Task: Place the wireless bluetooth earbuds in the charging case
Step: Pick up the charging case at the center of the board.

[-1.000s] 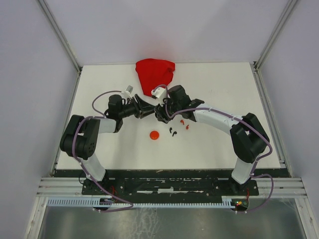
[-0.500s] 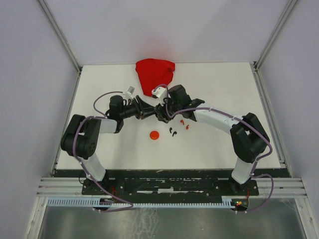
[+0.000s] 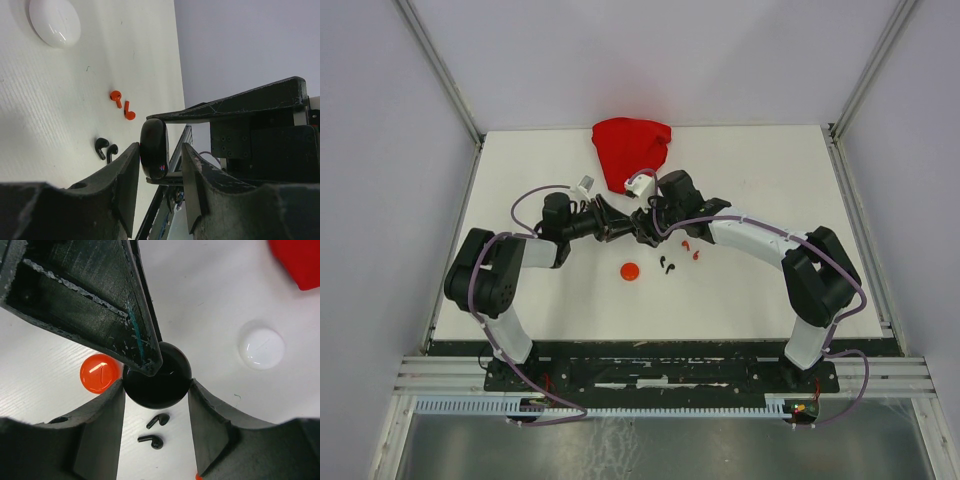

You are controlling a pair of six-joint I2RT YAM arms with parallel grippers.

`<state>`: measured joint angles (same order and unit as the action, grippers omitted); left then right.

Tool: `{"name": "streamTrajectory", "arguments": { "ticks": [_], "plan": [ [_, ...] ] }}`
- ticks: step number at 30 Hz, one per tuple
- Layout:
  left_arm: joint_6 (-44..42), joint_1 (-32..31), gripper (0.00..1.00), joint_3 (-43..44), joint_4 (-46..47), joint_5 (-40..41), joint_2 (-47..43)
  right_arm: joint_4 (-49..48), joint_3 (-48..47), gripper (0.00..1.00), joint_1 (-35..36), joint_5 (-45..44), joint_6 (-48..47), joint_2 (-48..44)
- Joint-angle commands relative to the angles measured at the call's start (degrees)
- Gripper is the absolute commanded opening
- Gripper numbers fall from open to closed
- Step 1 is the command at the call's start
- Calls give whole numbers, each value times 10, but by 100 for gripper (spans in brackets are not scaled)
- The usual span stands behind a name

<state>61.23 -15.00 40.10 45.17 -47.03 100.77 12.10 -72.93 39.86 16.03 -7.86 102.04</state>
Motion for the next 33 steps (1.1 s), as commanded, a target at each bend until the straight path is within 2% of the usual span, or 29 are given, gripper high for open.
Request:
{"name": "streamTrajectory", "arguments": {
  "ticks": [1,15,33],
  "plan": [
    [6,-3,44,5,32,-15,4,-14,-6,29,-3,11,-6,-26],
    [17,-3,35,2,47,-10,11,-13,-3,29,-4,12,-7,-29],
    [27,0,39,-3,59,-4,15,-13,2,28,-3,15,-10,-34]
  ]
}}
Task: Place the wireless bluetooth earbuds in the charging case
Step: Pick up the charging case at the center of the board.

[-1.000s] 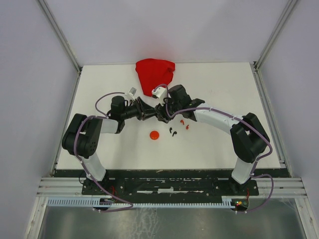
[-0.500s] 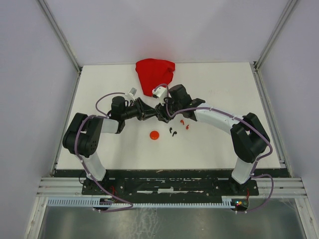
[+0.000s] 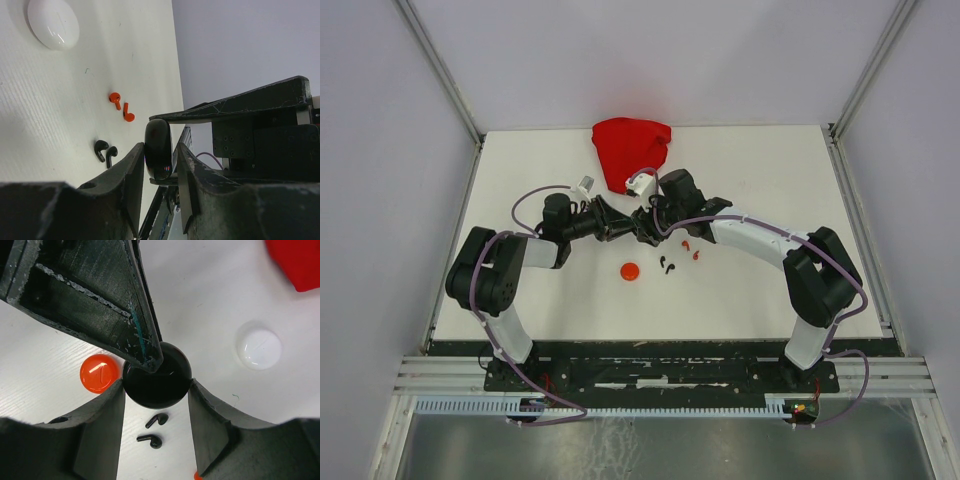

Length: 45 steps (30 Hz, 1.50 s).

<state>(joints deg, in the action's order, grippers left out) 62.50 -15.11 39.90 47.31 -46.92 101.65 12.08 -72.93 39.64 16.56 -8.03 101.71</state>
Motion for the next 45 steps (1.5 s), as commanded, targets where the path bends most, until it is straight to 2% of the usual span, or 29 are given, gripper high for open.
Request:
{"name": "streamTrajectory", "arguments": {
  "ticks": [1,12,21,37,45],
  "plan": [
    [14,2,39,-2,38,-5,6,-12,2,28,-2,9,-8,-31],
    [18,9,38,-7,44,-5,7,-13,3,28,-2,10,-8,-32],
    [26,9,32,-10,57,-8,11,-15,2,28,-3,11,-7,-32],
    [32,9,38,-11,74,-17,14,-15,1,28,-2,13,-7,-30],
    [34,9,37,-13,79,-18,15,-16,0,28,-2,13,-7,-29]
  ]
}}
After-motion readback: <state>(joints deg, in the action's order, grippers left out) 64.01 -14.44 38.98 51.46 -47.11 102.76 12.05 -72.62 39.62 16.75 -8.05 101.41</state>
